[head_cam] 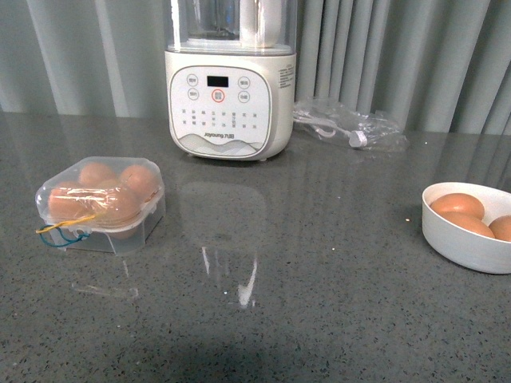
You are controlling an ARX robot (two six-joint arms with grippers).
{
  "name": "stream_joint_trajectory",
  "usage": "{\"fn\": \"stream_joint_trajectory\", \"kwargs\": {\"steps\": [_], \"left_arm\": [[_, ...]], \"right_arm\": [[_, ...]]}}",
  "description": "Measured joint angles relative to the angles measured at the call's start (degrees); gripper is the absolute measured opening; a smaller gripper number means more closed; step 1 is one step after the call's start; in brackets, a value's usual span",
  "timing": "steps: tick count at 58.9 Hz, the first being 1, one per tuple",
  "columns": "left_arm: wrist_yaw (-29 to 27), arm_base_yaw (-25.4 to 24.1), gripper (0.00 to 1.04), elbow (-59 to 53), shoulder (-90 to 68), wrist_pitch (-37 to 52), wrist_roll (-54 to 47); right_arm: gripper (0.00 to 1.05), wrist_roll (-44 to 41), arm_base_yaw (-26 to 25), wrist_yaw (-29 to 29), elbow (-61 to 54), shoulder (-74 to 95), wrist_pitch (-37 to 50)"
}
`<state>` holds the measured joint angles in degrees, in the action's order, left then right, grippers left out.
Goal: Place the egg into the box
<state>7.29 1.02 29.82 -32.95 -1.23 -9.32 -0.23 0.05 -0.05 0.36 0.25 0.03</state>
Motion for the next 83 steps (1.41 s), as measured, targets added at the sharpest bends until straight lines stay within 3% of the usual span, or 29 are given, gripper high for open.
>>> {"fn": "stream_joint_trajectory", "kwargs": {"steps": [15, 18, 21, 48, 77, 83], "left_arm": [[1.92, -4.37, 0.96, -4.0, 3.52, 0.66, -0.79], [-4.07, -2.82, 0.87, -6.67, 4.42, 5.03, 2.1], [-6.6, -1.84, 0.78, -9.31, 5.68, 7.76, 5.03], [-7.32, -1.16, 0.03, -21.09, 14.32, 10.67, 9.03], [-7.32, -1.16, 0.04, -26.64, 21.79, 9.25, 9.31], [-7.28, -1.16, 0.04, -27.3, 28.26, 1.68, 9.4]], "right_arm": [[0.97, 0.0, 0.0, 0.0, 0.0, 0.0, 0.0], [0.97, 0.0, 0.0, 0.0, 0.0, 0.0, 0.0], [0.97, 0.0, 0.0, 0.04, 0.0, 0.0, 0.0], [0.97, 0.0, -0.02, -0.02, 0.0, 0.0, 0.0], [0.97, 0.0, -0.02, -0.02, 0.0, 0.0, 0.0], [0.97, 0.0, -0.02, 0.0, 0.0, 0.0, 0.0]]}}
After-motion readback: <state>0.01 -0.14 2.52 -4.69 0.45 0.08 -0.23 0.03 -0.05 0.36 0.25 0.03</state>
